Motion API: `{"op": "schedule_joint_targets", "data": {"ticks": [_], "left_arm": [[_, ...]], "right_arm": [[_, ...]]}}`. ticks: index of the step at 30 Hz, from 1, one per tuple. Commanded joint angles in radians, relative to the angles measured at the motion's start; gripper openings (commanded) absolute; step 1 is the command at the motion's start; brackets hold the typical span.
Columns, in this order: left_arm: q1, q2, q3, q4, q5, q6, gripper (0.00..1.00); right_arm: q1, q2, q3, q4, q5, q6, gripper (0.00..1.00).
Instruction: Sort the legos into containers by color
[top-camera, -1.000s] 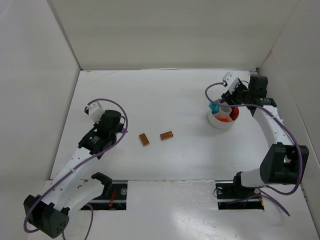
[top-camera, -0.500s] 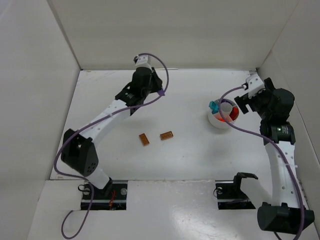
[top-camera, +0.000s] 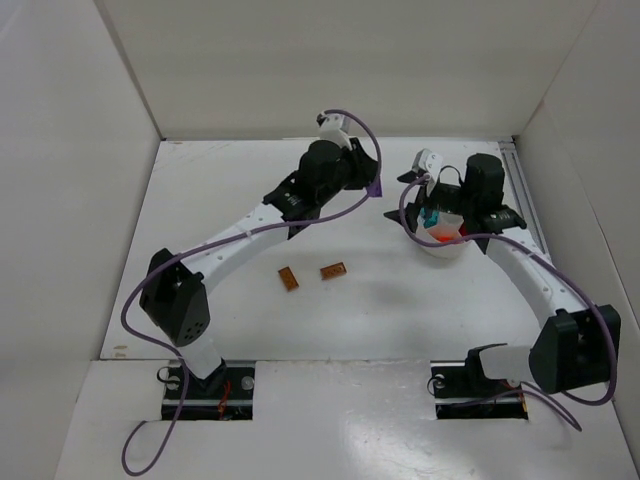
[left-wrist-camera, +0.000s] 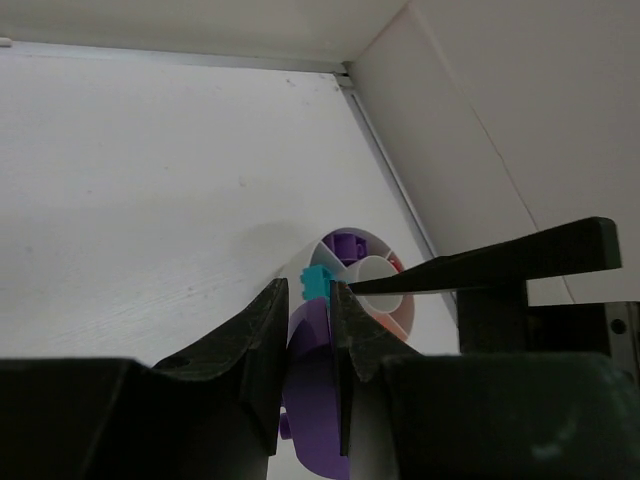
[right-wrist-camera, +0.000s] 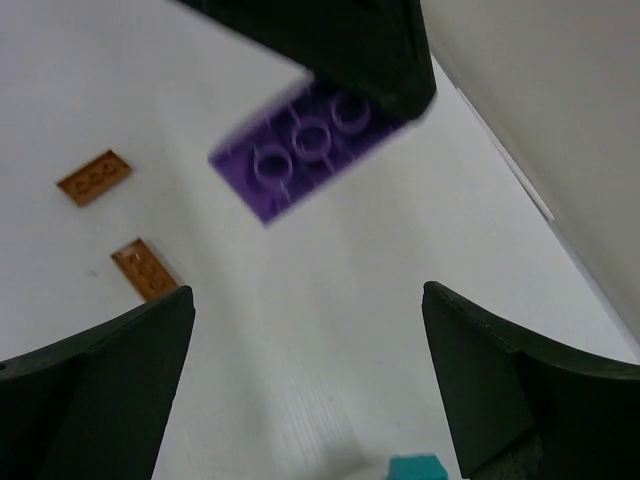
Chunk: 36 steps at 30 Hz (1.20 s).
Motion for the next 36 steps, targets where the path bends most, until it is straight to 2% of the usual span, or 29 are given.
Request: {"op": "schedule_joint_targets", "data": {"ticks": [1,5,7,9,11,12,14,15,21,22,24,25,26,27,29,30,31,34,36], "left_arm": [[-0.056,-0.004,0.005,0.107,-0.096,-0.068,0.00],[-0.119,-0.016,-0.031,0.165,-0.253,-0.096,0.00],[-0.149,-0.026,-0.042,0.178,-0.352,-0.096,0.00],[-0.181,-0.035,-0.042,0.189,-0.408,-0.087,0.00],[-0.181,-0.035,-0.062,0.211,-0.399,-0.087,0.00],[-0.181,-0.044,-0.062,0.212,-0.399,-0.087,0.00],[-0.181,-0.053,-0.071,0.224,-0.399,-0.087,0.00],[-0.181,-0.053,-0.088,0.224,-0.399,-0.087,0.00],[-0.190,-0.114,-0.153,0.311,-0.388,-0.069,0.00],[-0.190,-0.115,-0.163,0.320,-0.388,-0.069,0.00],[-0.190,-0.115,-0.164,0.320,-0.368,-0.056,0.00],[-0.190,-0.115,-0.164,0.320,-0.368,-0.044,0.04],[-0.190,-0.115,-0.164,0.308,-0.357,-0.034,0.20],[-0.190,-0.124,-0.164,0.292,-0.357,-0.033,0.42],[-0.190,-0.133,-0.153,0.270,-0.348,-0.018,0.57],[-0.190,-0.133,-0.153,0.246,-0.348,-0.003,0.74],[-0.190,-0.147,-0.153,0.226,-0.357,-0.003,0.84],[-0.146,-0.191,-0.144,0.146,-0.332,-0.003,0.97],[-0.106,-0.229,-0.188,0.114,-0.322,-0.003,0.99]], "right_arm": [[0.051,0.006,0.047,0.271,-0.087,0.198,1.00],[0.071,0.030,0.061,0.322,-0.070,0.341,1.00],[0.080,0.030,0.048,0.322,-0.009,0.381,1.00],[0.080,0.009,0.026,0.351,0.034,0.427,0.94],[0.080,-0.002,0.014,0.367,0.046,0.439,0.86],[0.071,-0.002,0.014,0.367,0.047,0.461,0.75],[0.071,-0.013,0.014,0.376,0.059,0.461,0.62],[0.071,-0.013,0.014,0.376,0.059,0.473,0.49],[0.071,0.015,0.014,0.376,0.022,0.485,0.26],[0.071,0.015,0.023,0.376,0.022,0.485,0.13],[0.071,0.015,0.023,0.376,0.022,0.473,0.04],[0.071,0.015,0.023,0.376,0.022,0.459,0.03],[0.071,0.015,0.023,0.376,0.022,0.450,0.03],[0.071,0.015,0.023,0.376,0.022,0.450,0.03],[0.045,0.015,0.023,0.376,0.002,0.441,0.03],[0.028,0.015,0.012,0.376,-0.016,0.427,0.03],[0.009,0.015,0.012,0.365,-0.025,0.418,0.03],[-0.100,0.035,-0.008,0.318,-0.065,0.360,0.03],[-0.186,0.046,-0.008,0.249,-0.081,0.305,0.03]]}}
